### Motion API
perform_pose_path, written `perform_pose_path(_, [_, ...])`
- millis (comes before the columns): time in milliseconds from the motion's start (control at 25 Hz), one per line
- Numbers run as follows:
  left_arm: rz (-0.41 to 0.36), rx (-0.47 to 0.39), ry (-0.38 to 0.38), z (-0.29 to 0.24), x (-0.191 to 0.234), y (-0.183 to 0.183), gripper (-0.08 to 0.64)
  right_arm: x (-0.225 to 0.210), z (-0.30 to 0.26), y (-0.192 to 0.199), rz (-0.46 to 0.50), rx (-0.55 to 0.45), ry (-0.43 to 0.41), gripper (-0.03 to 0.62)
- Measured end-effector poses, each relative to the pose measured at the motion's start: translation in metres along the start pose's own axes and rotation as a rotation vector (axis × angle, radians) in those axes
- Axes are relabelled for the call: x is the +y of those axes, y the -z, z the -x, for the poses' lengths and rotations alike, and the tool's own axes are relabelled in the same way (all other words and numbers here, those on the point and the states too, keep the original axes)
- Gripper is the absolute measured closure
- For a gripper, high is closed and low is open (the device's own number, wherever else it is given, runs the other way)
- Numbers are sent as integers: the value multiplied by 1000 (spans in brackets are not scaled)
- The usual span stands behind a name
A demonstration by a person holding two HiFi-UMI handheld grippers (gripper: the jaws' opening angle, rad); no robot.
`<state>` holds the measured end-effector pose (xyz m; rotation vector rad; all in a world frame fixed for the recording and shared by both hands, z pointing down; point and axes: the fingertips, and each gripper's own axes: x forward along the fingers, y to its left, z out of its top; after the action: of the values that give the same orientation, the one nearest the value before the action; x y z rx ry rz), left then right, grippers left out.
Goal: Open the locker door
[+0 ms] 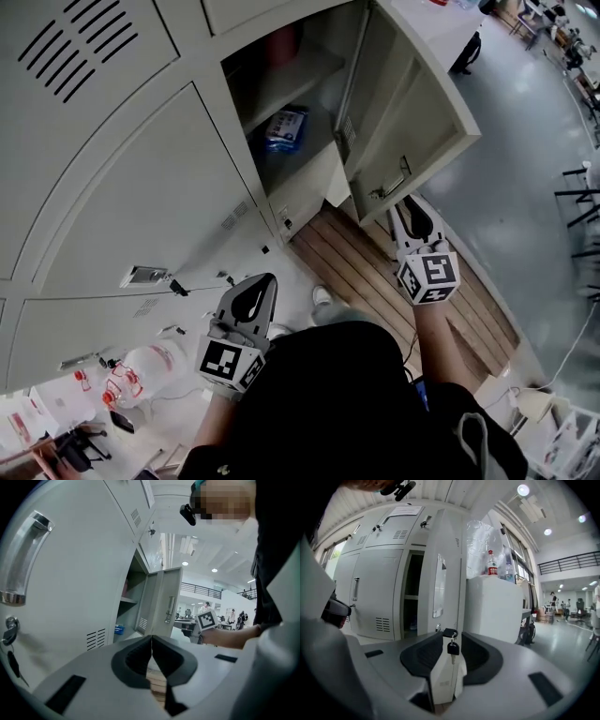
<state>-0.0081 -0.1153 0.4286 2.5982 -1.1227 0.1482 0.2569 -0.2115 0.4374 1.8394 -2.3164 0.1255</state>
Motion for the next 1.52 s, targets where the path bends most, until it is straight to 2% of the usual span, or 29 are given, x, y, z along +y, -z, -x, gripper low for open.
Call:
perform_pose_path(160, [-7, 9, 36, -8, -6, 0, 537, -34, 17, 1, -11, 0, 115, 472])
perform_pose_path(360, [-15, 12, 77, -18, -14, -1, 537, -62, 42, 2, -12, 3, 212, 477])
perform_pose_path(520, [-23, 15, 101, -23, -21, -2, 537, -65, 57, 2, -8, -4, 238, 483])
perform_pose_path(680, [-28, 8, 109, -23, -25, -4, 537, -53, 64, -2, -8, -12, 217, 486])
perform_pose_path(840, [-29, -1, 88, -18, -23, -5, 537, -24, 61, -16, -7, -42, 147, 494])
perform_pose_path(1040, [-28, -16, 25, -1, -14, -6, 537, 26, 45, -32, -4, -76, 5, 499])
perform_pose_path(1520, [-2, -78, -220, 70, 25, -8, 537, 190, 18, -47, 43, -86, -454, 503])
